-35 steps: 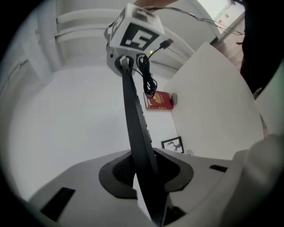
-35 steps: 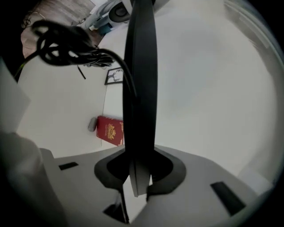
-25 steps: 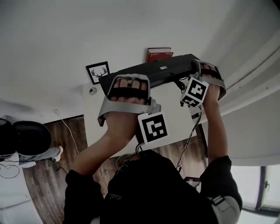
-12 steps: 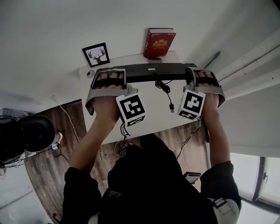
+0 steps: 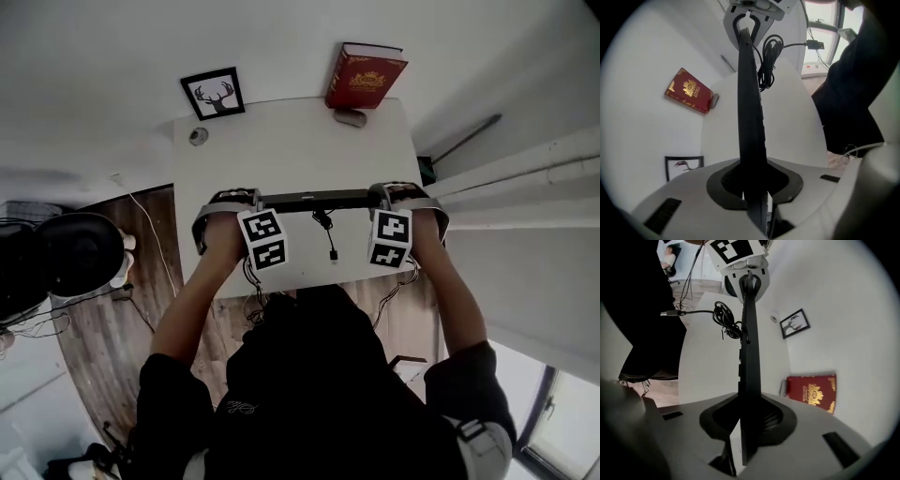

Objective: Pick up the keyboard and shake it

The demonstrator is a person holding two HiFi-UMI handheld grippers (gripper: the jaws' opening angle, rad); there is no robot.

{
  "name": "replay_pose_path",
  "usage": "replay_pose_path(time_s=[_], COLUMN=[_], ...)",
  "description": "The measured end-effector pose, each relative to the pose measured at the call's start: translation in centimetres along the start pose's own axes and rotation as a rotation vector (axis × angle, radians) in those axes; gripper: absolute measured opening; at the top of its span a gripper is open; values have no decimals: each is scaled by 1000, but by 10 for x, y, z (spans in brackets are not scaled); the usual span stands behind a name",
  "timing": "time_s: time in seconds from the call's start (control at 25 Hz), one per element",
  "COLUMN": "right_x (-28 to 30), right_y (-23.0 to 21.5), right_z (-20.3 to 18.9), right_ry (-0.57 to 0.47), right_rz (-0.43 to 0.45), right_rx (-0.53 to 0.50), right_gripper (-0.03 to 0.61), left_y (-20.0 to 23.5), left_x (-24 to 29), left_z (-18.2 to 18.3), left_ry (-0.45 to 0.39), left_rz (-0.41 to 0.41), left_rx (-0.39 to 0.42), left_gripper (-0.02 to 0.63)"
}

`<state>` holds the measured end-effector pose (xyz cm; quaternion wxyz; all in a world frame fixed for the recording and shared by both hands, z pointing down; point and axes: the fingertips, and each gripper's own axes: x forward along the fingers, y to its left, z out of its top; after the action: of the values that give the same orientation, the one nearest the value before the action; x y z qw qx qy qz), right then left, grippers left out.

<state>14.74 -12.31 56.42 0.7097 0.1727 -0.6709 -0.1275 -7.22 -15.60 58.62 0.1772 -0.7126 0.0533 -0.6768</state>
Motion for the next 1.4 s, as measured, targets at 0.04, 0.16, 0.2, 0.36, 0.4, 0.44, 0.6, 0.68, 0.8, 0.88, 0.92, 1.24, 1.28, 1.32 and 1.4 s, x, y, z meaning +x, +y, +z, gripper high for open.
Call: replay_pose_path(time_s=[0.04,0.16,0.2,0.36,0.4,0.44,0.6,0.68,0.8,0.88,0.92,1.24,1.28,1.32,1.4], right_x=[12,41,50,81,87,92,110,115,117,111,106,96,99,101,104], right_y=[6,16,17,15,15,16,24,22,5,1,0,-18,-18,-18,-20], right_z=[1,3,3,5,6,6,8,8,6,8,10,32,31,31,31], right_ry=[-20,-69,-84,-141,-154,-166,-200,-225,-257,-280,-292,-385,-386,-388,-404], right_rz=[51,172,204,311,334,356,418,414,302,210,166,154,171,188,226], right_rx=[-8,-18,-17,-20,-23,-24,-17,1,19,-12,-33,-6,-12,-17,-29], right_gripper=[94,94,94,94,94,94,94,95,148,164,164,130,129,129,129], left_y=[-8,-19,-20,-19,-19,-20,-20,-18,-14,-13,-13,-5,-4,-2,1], left_x=[9,34,42,69,73,77,87,88,90,90,90,94,95,96,98], left_z=[1,1,1,0,0,0,0,-1,-3,-3,-3,-4,-4,-3,-2], left_ry=[4,21,25,30,30,29,35,35,25,24,24,43,43,39,22], left_rz=[-51,-160,-185,-289,-314,-335,-380,-399,-449,-483,-496,-540,-526,-504,-450], left_rx=[-10,-37,-43,-58,-60,-61,-52,-53,-75,-79,-78,-51,-48,-47,-52], left_gripper=[77,77,77,77,77,77,77,77,77,77,77,80,83,89,106])
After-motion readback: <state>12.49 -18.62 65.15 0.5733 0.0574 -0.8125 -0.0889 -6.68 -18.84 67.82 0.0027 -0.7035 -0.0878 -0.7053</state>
